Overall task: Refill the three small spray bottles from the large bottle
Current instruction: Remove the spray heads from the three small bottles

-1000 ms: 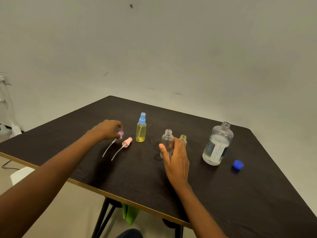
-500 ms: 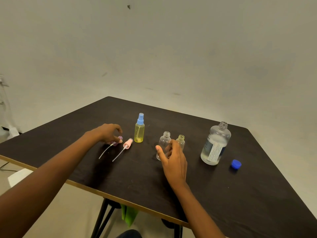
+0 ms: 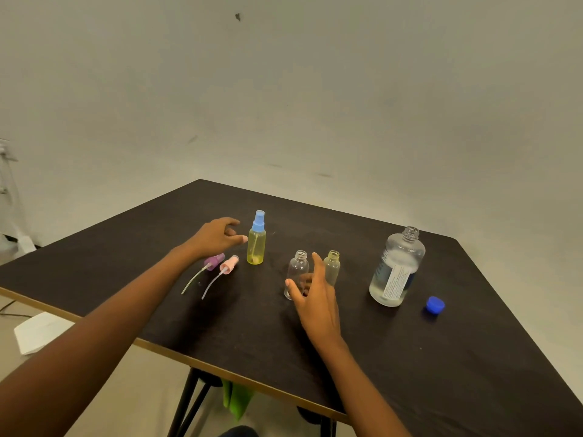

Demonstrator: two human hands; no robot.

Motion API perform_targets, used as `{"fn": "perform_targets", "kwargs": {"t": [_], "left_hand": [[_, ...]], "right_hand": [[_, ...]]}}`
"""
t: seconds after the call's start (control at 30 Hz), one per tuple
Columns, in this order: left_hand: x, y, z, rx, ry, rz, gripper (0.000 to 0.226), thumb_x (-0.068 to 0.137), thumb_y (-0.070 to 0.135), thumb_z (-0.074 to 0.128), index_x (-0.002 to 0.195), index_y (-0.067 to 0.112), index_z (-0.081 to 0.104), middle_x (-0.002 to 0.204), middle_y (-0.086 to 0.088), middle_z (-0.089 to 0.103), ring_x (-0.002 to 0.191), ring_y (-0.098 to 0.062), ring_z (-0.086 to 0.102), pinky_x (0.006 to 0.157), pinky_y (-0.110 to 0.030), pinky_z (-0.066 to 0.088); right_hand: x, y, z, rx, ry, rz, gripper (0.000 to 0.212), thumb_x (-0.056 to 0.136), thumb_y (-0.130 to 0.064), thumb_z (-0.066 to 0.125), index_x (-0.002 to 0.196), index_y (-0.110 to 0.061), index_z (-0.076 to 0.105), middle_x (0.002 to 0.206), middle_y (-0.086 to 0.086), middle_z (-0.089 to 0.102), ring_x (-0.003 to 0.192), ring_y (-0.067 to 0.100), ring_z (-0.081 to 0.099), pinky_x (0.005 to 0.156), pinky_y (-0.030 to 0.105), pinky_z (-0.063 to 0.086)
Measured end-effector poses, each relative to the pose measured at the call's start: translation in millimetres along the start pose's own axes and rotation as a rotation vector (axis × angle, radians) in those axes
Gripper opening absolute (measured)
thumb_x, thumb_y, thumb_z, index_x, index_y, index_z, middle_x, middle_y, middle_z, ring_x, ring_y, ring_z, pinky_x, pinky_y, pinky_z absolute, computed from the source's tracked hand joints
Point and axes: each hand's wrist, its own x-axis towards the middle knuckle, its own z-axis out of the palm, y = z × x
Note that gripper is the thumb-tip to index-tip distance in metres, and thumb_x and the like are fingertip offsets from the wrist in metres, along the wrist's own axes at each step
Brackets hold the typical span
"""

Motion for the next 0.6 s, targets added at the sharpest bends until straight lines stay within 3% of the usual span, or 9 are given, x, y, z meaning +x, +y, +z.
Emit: {"fn": "perform_targets", "kwargs": {"t": [0.23,0.4,0.6], "left_hand": [[5.9,13.8,6.1,-0.24,0.019,0.055,0.063,0.088,0.022,0.062,0.142,0.006,0.033,0.138,-0.017,0.049,0.125,-0.029,0.049,0.102,-0.036,0.039],[10.7,25.3,17.0,-0.304,0.031,0.078,0.069,0.084,0.01,0.066,0.142,0.005,0.03,0.144,-0.018,0.042,0.127,-0.031,0.048,0.101,-0.036,0.041],[1.6,32.0,14.4,-0.352,0.229,0.113,0.071,0.08,0.017,0.071,0.141,0.012,0.035,0.134,-0.016,0.054,0.114,-0.026,0.058,0.088,-0.027,0.045]], "right_hand": [[-5.7,-9.4,-5.3,0.033,-0.009,-0.027,0.081,0.09,-0.047,0.049,0.145,-0.031,-0.007,0.146,0.001,0.036,0.127,0.018,0.043,0.099,0.04,0.039],[-8.6,-12.8,-7.8,0.041,0.02,-0.1,0.08,0.091,-0.044,0.05,0.145,-0.032,-0.008,0.155,-0.004,0.016,0.138,0.014,0.025,0.104,0.034,0.033],[-10.3,-11.9,-7.8,0.035,0.066,-0.145,0.079,0.09,-0.04,0.052,0.146,-0.03,-0.003,0.154,-0.005,0.018,0.138,0.012,0.025,0.102,0.03,0.034]]}}
